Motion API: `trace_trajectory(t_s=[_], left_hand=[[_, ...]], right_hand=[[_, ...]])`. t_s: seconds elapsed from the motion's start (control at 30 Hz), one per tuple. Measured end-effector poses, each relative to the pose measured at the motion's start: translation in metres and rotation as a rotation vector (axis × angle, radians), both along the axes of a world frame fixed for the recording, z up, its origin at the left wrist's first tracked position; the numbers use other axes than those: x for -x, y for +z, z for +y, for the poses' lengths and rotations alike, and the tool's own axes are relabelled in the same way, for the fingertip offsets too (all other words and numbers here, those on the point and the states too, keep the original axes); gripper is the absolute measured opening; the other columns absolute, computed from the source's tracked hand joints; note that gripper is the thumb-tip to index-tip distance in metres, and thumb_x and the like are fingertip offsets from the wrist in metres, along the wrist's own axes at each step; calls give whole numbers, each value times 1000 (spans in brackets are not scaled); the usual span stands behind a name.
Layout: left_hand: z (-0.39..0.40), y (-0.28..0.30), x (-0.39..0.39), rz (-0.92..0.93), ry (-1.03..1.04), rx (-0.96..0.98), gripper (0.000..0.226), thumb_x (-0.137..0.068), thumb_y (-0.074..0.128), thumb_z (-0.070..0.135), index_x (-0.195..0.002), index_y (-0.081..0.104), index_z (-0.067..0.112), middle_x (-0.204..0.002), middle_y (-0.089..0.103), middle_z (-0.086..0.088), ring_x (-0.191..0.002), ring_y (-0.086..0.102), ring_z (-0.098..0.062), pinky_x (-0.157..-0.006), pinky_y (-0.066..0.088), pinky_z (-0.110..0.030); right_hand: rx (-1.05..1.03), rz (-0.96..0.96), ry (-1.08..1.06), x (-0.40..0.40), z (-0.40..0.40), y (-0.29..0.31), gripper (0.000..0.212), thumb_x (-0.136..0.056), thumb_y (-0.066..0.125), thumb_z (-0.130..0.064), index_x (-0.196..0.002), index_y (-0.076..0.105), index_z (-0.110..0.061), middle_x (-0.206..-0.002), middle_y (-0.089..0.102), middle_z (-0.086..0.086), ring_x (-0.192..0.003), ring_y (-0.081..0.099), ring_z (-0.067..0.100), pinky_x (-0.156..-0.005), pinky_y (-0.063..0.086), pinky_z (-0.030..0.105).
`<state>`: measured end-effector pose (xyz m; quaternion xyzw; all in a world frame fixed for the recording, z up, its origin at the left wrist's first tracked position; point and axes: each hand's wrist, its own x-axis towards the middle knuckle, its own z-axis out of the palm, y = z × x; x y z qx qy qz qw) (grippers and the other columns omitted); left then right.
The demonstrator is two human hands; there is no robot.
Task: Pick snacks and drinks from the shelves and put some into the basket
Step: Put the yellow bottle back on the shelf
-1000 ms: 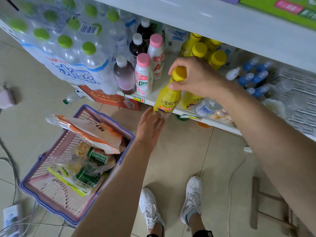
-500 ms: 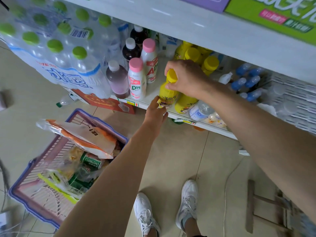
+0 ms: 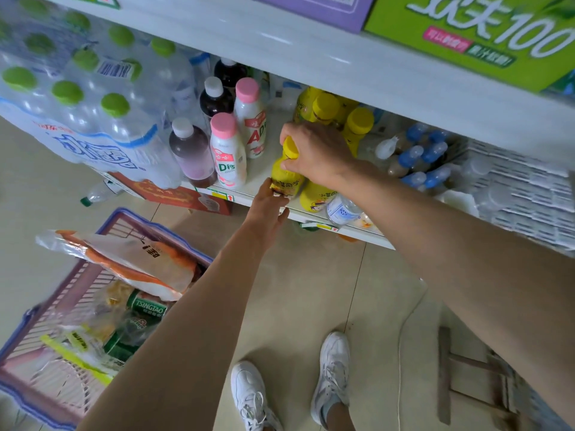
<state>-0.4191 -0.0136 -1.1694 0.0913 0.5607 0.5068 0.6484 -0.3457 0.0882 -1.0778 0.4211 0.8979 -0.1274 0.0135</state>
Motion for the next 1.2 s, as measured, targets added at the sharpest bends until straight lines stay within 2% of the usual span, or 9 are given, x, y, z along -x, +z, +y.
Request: trace_trajectory(t_s=[0.17,0.27,0.33,0.5,0.67,0.83,1.0,1.1,1.2], left_hand=[[-4,-5,0,68,-32,-30,40,-96,42,-7,-114,47,28,-102,53,11,-91,53,-4,-86,46,-27],[-7,-6,-3,46,13,-12,35,-98,44,-5,-118,51,23,-101,56,7,-92,56,-9,-85,47,-29],[-9,-9,-7,-44,108,37,36,-98,46,-3,-129,50,16,-98,60,-1,-97,58,-16,-89,47,-31],[-15,-7,-26,-128,144,124,39,-101,47,4,-138,45,14,-107,60,-4,-101,61,-21,-100,44,-39],[-20,-5,-36,-114,28,104,26,-103,43,12,-126,48,24,-100,56,7,-91,56,-7,-90,44,-32],[-26,-3,-34,-90,4,128,25,-104,41,24,-128,48,31,-100,56,13,-92,54,-1,-94,36,-31],[-46,-8,-32,-21,8,234,38,-102,46,36,-138,51,23,-133,58,4,-113,54,-14,-96,33,-36],[-64,-9,-28,-64,12,288,27,-101,45,41,-113,62,23,-117,64,1,-100,60,-21,-95,42,-46],[-85,-13,-23,-240,76,303,37,-102,45,36,-121,60,8,-112,68,-15,-97,65,-29,-89,53,-53]], right_hand=[[38,165,-91,-19,5,4,47,-89,58,-54,-123,59,-21,-113,69,1,-101,65,22,-81,50,33],[-14,346,-243,-46,11,8,40,-94,50,-50,-109,65,-16,-103,72,-1,-94,68,20,-81,53,35],[-29,282,-259,-65,12,9,39,-93,54,-50,-103,66,-15,-100,71,1,-94,67,21,-78,51,34],[145,-5,-121,-82,0,4,55,-82,73,-38,-126,48,-16,-112,63,11,-99,61,31,-69,39,32],[152,85,-155,-79,0,1,49,-81,74,-26,-120,48,-12,-105,63,12,-93,60,32,-67,32,29],[252,140,-185,-85,-4,6,48,-79,78,-29,-115,52,-13,-95,57,3,-83,54,21,-61,30,27],[354,211,-163,-83,-16,12,44,-76,80,-36,-109,58,-18,-95,59,-3,-83,54,14,-56,35,16],[442,251,-171,-81,-22,15,42,-76,80,-42,-107,62,-20,-96,64,-3,-83,60,13,-62,43,20],[624,356,-245,-82,-27,17,35,-79,78,-39,-102,60,-20,-94,69,-1,-74,72,15,-67,55,25]])
